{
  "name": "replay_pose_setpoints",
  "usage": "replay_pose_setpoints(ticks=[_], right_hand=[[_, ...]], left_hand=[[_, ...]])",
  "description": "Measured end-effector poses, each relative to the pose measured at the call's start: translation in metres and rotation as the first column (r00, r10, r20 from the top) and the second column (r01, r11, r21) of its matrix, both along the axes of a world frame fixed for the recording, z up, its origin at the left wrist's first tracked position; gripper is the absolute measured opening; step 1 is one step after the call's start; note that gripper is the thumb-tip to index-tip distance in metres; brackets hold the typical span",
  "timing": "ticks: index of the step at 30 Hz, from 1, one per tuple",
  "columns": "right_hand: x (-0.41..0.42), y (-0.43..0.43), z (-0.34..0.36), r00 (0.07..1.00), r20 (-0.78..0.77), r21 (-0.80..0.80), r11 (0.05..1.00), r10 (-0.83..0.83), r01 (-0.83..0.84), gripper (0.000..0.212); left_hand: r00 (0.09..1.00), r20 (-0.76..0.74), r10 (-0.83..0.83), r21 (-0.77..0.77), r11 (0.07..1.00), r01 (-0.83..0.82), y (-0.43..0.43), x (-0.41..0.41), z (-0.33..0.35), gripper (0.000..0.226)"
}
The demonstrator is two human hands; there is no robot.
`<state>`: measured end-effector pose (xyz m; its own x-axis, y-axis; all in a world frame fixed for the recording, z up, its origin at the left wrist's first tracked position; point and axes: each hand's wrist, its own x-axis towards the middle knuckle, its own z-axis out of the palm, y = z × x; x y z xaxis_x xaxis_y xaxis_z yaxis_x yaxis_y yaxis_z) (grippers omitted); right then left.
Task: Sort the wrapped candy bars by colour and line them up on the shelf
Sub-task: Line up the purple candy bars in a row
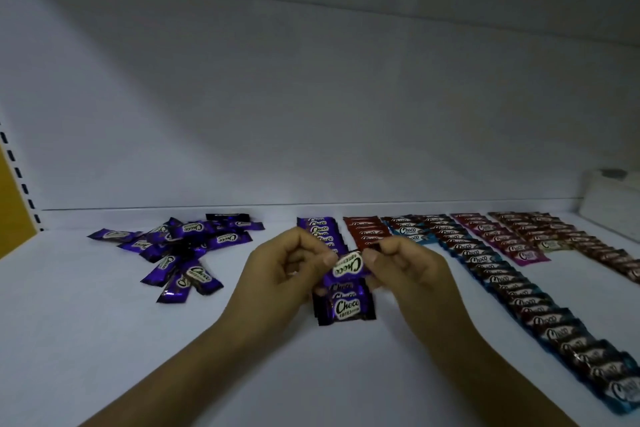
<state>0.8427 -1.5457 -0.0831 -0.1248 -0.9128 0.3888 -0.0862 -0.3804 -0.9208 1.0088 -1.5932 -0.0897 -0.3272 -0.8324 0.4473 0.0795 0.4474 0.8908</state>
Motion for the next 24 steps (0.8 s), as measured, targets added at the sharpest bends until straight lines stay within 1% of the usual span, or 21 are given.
replay_pose_setpoints(ticks=[1,3,4,5,7,8,9,10,12,14,15,17,19,22,24], right_hand=[[0.000,0.000,0.001,0.999,0.036,0.025,0.999,0.035,-0.036,0.015],[0.002,0.000,0.000,0.994,-0.015,0.063,0.992,0.107,-0.105,0.025],[0.003,0.000,0.000,0.993,-0.034,0.067,0.991,0.117,-0.114,0.029],[0.005,0.000,0.000,0.994,-0.016,0.069,0.992,0.110,-0.108,0.028],[0.003,-0.002,0.001,0.995,0.072,0.083,0.993,0.076,-0.082,0.018],[0.001,-0.003,0.002,0.994,0.100,0.084,0.995,0.047,-0.056,0.012],[-0.003,-0.003,0.002,0.996,0.081,0.074,0.997,0.024,-0.030,0.005],[-0.007,-0.002,0.002,1.000,0.017,0.052,0.999,0.014,-0.015,0.007],[-0.012,0.002,0.001,0.981,-0.192,0.007,1.000,0.031,-0.030,0.017],[-0.015,0.005,-0.001,0.910,-0.414,-0.015,1.000,0.003,-0.010,0.021],[-0.017,0.005,-0.003,0.871,-0.491,-0.017,1.000,-0.009,0.001,0.024],[-0.019,0.004,-0.004,0.825,-0.564,0.033,0.999,0.031,-0.015,0.023],[-0.020,0.003,-0.007,0.767,-0.638,0.064,0.997,0.065,-0.031,0.016],[-0.020,0.000,-0.013,0.655,-0.755,0.060,0.998,0.032,0.020,0.008],[-0.019,-0.002,-0.015,0.627,-0.779,0.049,0.998,0.015,0.037,0.012]], left_hand=[[0.999,-0.035,-0.023,0.040,0.999,0.024,0.001,-0.001,0.000,0.021],[0.989,-0.133,-0.057,0.126,0.989,0.074,0.002,-0.003,0.001,0.020],[0.985,-0.156,-0.071,0.141,0.986,0.094,0.002,-0.004,0.001,0.019],[0.983,-0.160,-0.088,0.137,0.984,0.110,0.003,-0.004,0.001,0.018],[0.985,-0.133,-0.109,0.109,0.986,0.123,0.003,-0.004,-0.002,0.018],[0.991,-0.097,-0.097,0.090,0.990,0.105,0.003,-0.004,-0.003,0.018],[0.997,-0.044,-0.061,0.057,0.996,0.063,0.002,-0.003,-0.005,0.016],[1.000,0.017,-0.006,0.013,1.000,0.006,0.001,-0.002,-0.006,0.013],[0.987,0.099,0.130,-0.066,0.990,-0.124,-0.004,0.003,-0.008,0.007],[0.962,0.116,0.247,-0.111,0.966,-0.234,-0.010,0.009,-0.008,0.008],[0.951,0.123,0.285,-0.136,0.954,-0.269,-0.012,0.011,-0.007,0.011],[0.937,0.132,0.323,-0.170,0.939,-0.299,-0.015,0.015,-0.006,0.014],[0.935,0.135,0.328,-0.172,0.937,-0.304,-0.017,0.016,-0.006,0.011],[0.931,0.154,0.332,-0.194,0.934,-0.301,-0.017,0.014,-0.007,0.010],[0.928,0.167,0.332,-0.208,0.932,-0.296,-0.016,0.013,-0.007,0.011]])
